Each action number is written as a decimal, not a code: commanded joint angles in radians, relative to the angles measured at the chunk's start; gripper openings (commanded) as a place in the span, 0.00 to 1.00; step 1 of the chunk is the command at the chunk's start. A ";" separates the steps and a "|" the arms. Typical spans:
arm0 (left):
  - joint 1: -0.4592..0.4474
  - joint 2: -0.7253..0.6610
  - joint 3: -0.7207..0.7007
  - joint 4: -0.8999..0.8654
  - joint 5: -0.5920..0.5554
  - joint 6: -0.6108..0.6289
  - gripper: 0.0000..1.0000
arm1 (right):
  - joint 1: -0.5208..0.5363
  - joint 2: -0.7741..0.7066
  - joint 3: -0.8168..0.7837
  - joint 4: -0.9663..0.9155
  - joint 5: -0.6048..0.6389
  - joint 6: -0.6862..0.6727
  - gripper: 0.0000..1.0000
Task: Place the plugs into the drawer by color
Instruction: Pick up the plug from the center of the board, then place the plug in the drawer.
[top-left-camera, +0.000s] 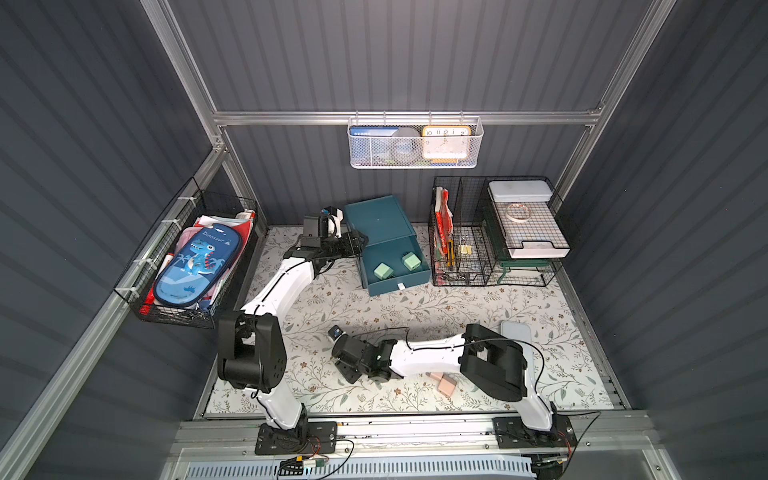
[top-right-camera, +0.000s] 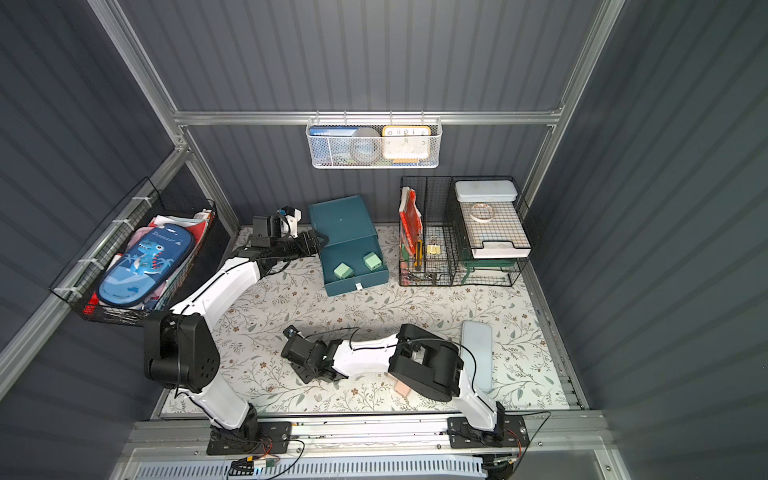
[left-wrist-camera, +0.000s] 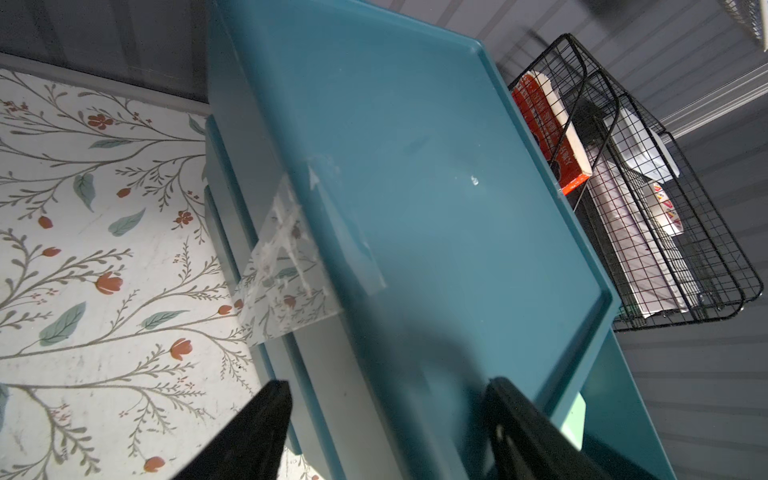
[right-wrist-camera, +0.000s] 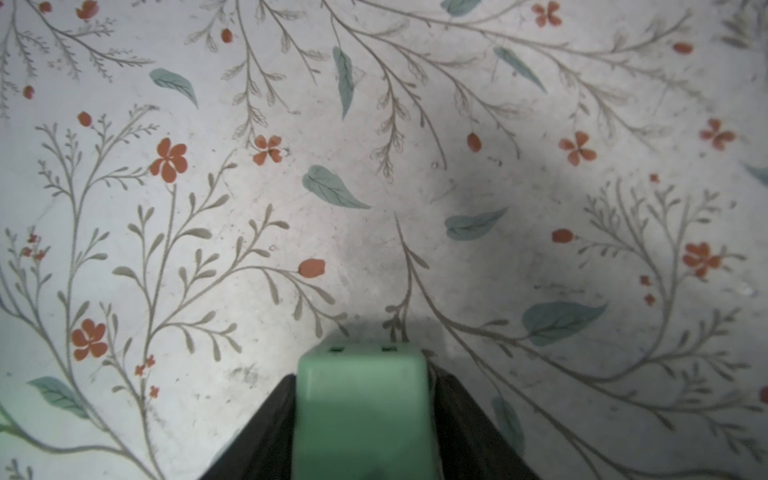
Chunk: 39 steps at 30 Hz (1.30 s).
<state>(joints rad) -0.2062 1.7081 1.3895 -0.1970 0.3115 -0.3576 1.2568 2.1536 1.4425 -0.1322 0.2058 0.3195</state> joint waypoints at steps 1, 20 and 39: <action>0.001 -0.014 -0.015 -0.038 0.000 0.017 0.78 | -0.005 -0.002 0.019 -0.026 -0.006 0.000 0.48; 0.001 0.011 -0.016 -0.016 0.006 -0.002 0.78 | -0.344 -0.366 0.212 -0.139 0.034 -0.082 0.31; 0.001 0.003 -0.017 -0.027 0.014 -0.001 0.77 | -0.479 -0.123 0.442 -0.279 -0.223 0.041 0.42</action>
<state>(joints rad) -0.2062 1.7081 1.3884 -0.1947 0.3180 -0.3584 0.7902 2.0296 1.8481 -0.3977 0.0242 0.3294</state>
